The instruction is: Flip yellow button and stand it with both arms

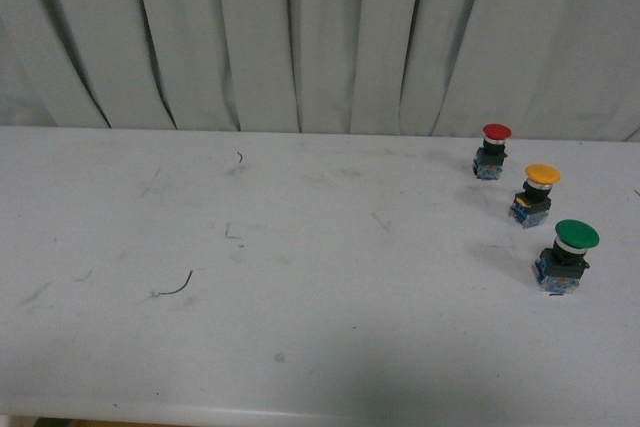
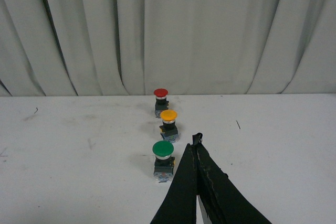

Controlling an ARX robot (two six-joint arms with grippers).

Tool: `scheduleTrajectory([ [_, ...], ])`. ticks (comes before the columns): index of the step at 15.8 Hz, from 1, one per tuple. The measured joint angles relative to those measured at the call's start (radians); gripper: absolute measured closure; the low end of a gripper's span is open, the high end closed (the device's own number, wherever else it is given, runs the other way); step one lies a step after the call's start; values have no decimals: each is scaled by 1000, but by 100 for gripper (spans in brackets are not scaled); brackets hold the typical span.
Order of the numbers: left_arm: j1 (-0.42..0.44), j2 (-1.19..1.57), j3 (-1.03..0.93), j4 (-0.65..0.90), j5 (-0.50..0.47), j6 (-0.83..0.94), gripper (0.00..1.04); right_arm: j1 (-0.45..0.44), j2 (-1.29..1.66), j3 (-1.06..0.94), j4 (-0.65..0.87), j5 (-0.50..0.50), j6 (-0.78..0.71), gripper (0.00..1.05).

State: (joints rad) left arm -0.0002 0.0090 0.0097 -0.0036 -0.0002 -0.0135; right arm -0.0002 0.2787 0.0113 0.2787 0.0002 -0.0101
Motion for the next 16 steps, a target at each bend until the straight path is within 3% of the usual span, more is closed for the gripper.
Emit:
scheduleTrajectory([
  [6,0,0,0,0,0,0,7,0,-108,0,-106,0,0,103],
  [8,0,0,0,0,0,0,7,0,-275,0,-275,0,0,103],
  [11,0,0,0,0,-1,0,7,0,-275,0,-279,0,2,103],
  [12,0,0,0,0,0,0,7,0,-275,0,-283,0,2,98],
  [16,0,0,0,0,0,0,7,0,-275,0,-282,0,2,47],
])
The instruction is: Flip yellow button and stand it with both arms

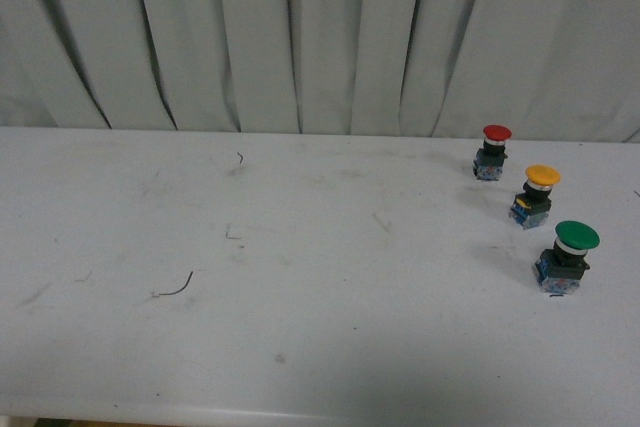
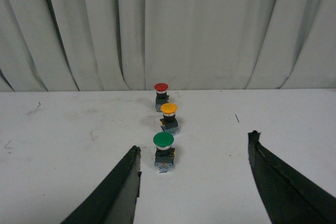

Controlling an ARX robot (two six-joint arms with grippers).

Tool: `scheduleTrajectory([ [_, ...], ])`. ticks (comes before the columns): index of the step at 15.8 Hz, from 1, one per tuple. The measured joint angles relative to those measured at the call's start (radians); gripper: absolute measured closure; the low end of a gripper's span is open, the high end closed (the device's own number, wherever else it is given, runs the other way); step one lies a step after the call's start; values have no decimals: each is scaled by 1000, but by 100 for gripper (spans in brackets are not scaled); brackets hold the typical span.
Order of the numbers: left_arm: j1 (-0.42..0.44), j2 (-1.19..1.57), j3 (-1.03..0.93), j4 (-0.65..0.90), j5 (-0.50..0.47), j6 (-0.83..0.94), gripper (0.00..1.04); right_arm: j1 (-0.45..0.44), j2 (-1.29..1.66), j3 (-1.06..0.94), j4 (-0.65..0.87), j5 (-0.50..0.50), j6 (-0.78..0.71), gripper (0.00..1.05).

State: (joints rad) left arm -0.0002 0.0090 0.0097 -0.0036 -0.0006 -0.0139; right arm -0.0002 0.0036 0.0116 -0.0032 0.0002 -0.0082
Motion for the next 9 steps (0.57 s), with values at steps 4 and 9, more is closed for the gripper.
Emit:
scheduleTrajectory([
  [4,0,0,0,0,0,0,7,0,0,0,0,0,1,5],
  [9,0,0,0,0,0,0,7,0,0,0,0,0,1,6],
])
